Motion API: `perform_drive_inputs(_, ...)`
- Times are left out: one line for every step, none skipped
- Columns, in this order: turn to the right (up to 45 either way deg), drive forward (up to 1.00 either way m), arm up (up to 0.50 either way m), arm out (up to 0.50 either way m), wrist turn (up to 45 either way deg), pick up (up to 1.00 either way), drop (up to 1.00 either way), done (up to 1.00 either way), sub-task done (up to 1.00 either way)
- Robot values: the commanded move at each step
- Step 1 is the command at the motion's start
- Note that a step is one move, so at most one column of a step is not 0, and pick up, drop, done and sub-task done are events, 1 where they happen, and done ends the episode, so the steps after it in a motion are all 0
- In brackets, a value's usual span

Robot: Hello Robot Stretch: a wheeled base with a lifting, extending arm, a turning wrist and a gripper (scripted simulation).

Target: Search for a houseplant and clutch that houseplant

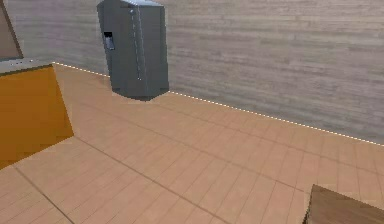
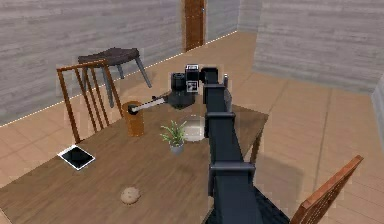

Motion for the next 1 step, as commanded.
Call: perform_drive_inputs(0.0, 0.00, 0.00, 0.00, 36.0, 0.00, 0.00, 0.00, 0.00)
